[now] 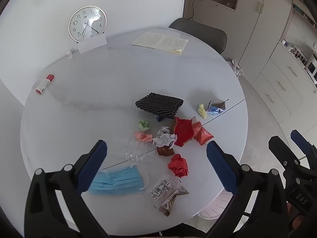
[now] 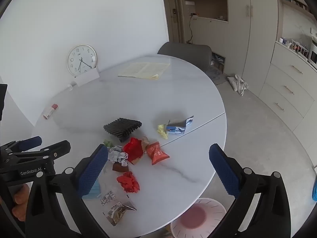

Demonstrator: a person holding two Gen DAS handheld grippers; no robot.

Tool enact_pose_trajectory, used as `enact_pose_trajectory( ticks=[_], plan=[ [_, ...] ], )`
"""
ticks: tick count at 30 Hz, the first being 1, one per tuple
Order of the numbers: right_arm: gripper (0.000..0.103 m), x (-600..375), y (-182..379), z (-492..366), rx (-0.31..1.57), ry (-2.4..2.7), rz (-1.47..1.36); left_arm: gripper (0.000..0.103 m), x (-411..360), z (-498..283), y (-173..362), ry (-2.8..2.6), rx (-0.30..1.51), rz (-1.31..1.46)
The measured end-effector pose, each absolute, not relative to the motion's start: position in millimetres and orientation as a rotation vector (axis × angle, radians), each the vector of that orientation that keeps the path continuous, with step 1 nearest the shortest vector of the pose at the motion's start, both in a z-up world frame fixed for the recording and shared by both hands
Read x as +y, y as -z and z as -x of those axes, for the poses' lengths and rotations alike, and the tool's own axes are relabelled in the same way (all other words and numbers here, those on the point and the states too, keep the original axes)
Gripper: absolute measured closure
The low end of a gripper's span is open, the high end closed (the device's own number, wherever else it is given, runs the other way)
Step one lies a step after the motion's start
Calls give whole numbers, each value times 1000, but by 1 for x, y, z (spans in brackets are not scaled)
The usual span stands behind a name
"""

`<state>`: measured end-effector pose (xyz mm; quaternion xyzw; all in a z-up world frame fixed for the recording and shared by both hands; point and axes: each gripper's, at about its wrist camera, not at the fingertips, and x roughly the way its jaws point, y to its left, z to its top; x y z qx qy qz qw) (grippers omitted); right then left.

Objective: Collect trash

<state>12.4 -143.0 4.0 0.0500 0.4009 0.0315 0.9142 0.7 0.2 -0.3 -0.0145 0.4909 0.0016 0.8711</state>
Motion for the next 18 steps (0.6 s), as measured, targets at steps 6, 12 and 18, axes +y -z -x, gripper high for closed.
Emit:
enact_pose_trajectory(
  ticks=[6, 12, 18],
  plan=[
    [2, -143, -2, -16, 822, -61, -97, 6, 3, -3, 0, -2, 1027, 29],
    [2, -142, 2, -19, 832, -62, -103, 6, 8, -4, 2, -7, 1019, 29],
    [2, -140, 5, -19, 840, -60, -104, 6, 4, -6, 1, -18, 1030, 31]
  ],
)
